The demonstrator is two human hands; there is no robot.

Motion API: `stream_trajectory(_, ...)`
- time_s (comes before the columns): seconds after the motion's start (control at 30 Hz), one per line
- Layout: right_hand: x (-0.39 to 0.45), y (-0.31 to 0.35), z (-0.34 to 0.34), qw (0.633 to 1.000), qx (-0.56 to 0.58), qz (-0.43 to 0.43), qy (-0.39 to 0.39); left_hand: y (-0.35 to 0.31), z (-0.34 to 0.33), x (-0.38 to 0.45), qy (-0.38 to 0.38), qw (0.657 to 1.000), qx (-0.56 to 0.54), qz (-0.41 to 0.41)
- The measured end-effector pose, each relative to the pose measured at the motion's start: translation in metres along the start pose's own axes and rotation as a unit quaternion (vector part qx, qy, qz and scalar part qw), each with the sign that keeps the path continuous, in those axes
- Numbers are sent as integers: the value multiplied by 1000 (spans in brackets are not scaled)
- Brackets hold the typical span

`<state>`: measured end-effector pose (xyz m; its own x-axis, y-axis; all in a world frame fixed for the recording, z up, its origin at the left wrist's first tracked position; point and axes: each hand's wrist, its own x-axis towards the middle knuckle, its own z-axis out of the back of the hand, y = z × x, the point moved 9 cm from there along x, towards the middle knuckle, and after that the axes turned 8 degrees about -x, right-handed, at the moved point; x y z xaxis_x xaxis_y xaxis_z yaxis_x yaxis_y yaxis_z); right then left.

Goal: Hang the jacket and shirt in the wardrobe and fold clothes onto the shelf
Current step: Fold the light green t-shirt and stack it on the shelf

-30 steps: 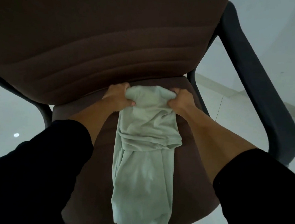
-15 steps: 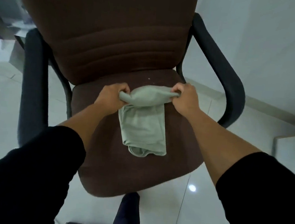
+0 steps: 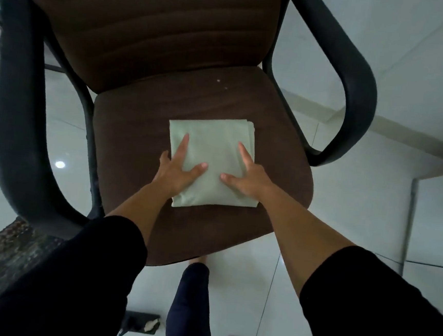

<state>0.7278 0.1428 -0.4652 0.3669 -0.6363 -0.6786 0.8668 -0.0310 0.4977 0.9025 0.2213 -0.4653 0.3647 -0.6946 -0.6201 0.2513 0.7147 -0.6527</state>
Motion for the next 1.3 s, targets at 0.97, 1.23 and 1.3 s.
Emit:
stream_trajectory(0.97, -109, -30, 49, 981, 147, 14, -126, -90, -32, -58, 89, 984, 90, -122)
stream_trajectory(1.23, -343, -137, 133, 933, 202, -31, -298, -226, -158, -240, 188, 916, 193, -299)
stream_trajectory(1.3, -406, -172, 150, 912, 213, -53, -346, -260, -202, -292, 223, 887, 212, -345)
